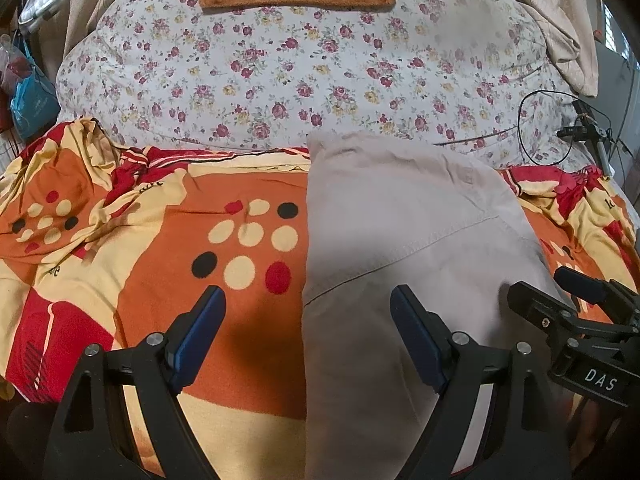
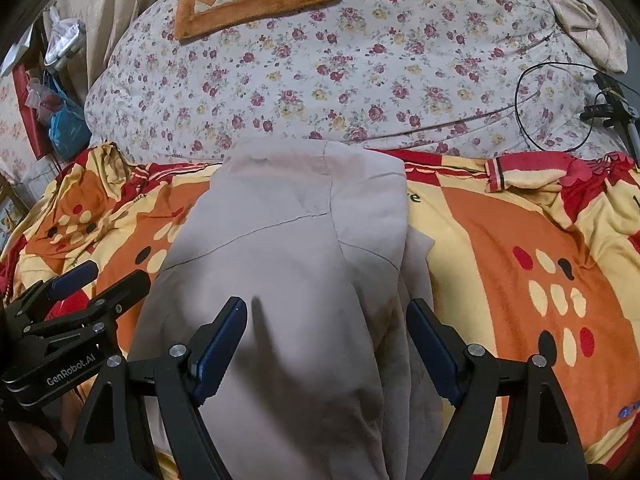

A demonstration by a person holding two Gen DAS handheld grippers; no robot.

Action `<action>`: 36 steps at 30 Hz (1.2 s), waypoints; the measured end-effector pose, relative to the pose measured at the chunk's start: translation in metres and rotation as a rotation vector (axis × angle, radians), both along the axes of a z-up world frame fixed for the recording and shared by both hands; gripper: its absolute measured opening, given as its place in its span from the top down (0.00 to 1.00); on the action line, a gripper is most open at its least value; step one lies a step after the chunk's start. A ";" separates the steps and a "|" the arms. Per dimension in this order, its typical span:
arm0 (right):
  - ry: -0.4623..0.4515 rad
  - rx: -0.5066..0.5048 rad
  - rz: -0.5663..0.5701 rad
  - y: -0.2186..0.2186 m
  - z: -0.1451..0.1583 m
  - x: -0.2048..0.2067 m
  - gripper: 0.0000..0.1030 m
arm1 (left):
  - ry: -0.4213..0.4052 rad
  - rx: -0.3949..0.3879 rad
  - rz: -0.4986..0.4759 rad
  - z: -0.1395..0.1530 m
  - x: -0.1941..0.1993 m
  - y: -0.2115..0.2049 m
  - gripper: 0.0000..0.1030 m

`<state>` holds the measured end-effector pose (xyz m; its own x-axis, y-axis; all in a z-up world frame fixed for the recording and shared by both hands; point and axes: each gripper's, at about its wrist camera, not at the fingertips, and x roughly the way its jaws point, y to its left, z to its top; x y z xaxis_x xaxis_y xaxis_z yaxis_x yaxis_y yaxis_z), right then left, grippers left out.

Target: Fold large clothes

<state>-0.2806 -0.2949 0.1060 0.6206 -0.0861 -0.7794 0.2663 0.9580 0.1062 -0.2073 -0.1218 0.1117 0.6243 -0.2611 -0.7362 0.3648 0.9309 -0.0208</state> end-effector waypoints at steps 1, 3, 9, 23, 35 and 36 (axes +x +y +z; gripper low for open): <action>-0.001 0.000 -0.001 0.000 0.000 0.000 0.19 | 0.001 -0.001 0.001 0.000 0.000 0.000 0.18; -0.002 0.000 0.000 0.000 0.000 0.000 0.19 | -0.001 0.000 0.000 0.000 0.001 0.001 0.18; -0.003 0.001 0.000 -0.001 0.001 0.001 0.19 | -0.002 0.005 -0.002 0.000 0.001 0.001 0.18; 0.007 0.002 0.003 0.003 0.000 0.004 0.19 | 0.003 0.005 0.003 -0.002 0.001 -0.002 0.18; 0.018 -0.002 0.011 0.008 -0.004 0.008 0.19 | 0.015 -0.010 0.003 -0.006 0.003 -0.001 0.18; 0.018 -0.002 0.012 0.009 -0.004 0.008 0.19 | 0.012 -0.019 -0.001 -0.006 0.003 0.000 0.18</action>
